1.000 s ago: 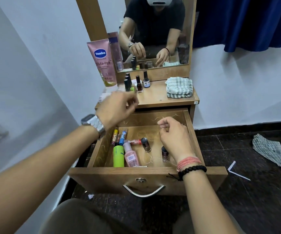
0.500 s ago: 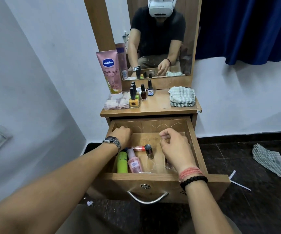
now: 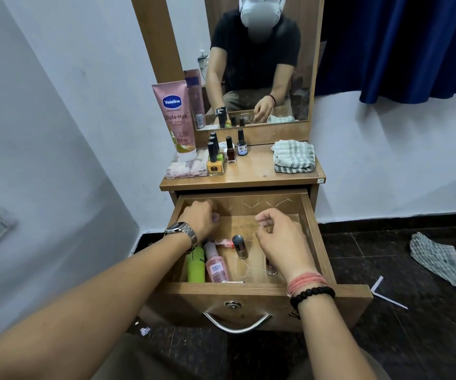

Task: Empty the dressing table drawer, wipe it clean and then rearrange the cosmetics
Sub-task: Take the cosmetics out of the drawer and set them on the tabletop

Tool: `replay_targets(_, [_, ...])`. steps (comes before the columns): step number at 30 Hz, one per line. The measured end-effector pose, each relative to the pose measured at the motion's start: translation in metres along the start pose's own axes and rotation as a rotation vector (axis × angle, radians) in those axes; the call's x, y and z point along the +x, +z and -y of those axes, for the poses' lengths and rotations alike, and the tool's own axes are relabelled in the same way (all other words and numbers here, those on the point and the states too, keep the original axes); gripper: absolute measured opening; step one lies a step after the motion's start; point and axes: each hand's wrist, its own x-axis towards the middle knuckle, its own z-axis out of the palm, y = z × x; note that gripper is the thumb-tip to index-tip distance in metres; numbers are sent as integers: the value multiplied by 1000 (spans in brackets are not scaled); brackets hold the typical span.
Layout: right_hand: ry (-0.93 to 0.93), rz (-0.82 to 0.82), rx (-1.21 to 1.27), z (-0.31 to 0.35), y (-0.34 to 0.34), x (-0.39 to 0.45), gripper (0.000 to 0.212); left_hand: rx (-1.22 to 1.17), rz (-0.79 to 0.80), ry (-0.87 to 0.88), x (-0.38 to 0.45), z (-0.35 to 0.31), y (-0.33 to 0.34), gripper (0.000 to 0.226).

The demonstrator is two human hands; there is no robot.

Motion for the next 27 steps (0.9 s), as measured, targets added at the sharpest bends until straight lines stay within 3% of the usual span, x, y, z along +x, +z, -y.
replay_targets(8, [0, 10, -2, 1, 0, -1, 20, -178, -162, 126, -20, -10, -44, 22])
replay_targets(15, [0, 23, 18, 1, 0, -2, 22, -399, -420, 136, -23, 0, -77, 23])
replay_targets(19, [-8, 23, 15, -1, 1, 0, 21, -489, -552, 52, -8, 22, -89, 22])
replay_targets(27, [-13, 26, 13, -5, 3, 3, 21, -450, -559, -41, 14, 52, -87, 21])
